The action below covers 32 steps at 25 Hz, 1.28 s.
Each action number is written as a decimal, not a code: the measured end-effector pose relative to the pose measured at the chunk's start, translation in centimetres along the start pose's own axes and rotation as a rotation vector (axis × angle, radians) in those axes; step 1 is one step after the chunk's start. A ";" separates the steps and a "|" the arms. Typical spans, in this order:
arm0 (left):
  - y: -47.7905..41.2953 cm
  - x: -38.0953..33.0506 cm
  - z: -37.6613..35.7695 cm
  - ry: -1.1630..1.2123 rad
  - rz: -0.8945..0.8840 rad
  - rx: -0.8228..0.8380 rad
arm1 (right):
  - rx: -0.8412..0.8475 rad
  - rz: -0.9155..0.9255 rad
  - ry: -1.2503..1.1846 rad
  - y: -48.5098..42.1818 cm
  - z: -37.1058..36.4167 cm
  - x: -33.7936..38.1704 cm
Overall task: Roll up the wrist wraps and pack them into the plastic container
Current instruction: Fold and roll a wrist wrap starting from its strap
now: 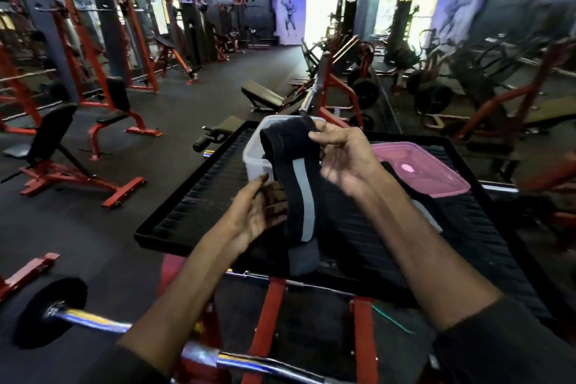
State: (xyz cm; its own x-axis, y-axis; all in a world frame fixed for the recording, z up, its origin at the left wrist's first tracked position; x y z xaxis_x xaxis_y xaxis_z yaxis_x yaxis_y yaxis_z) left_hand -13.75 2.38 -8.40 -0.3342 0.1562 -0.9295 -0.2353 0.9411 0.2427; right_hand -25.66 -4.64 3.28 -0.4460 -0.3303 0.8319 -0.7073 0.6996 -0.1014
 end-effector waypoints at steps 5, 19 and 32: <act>-2.1 -1.1 -8.9 0.316 0.074 0.183 | -0.165 0.098 0.084 5.4 5.3 4.2; -4.0 -5.6 -21.3 -0.053 -0.111 0.301 | -0.451 0.345 0.539 14.5 9.4 9.6; -1.4 -14.5 -21.2 0.327 -0.356 0.407 | -0.446 0.469 0.230 11.6 11.0 16.8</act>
State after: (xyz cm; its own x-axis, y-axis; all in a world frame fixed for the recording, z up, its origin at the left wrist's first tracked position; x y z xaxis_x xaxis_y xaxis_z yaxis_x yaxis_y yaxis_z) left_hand -27.94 -7.60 10.58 -0.5761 -0.2269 -0.7852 -0.0387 0.9672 -0.2511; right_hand -47.33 -9.03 10.08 -0.4874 0.1792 0.8546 -0.1529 0.9461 -0.2856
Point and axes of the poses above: each hand's wrist, its own y-axis away from the middle knuckle, its own z-axis out of the back of the hand, x = y × z, the point moved 9 cm from there along -y, towards the middle knuckle, and after that the axes turned 6 degrees about -y, right-handed, at the moved point
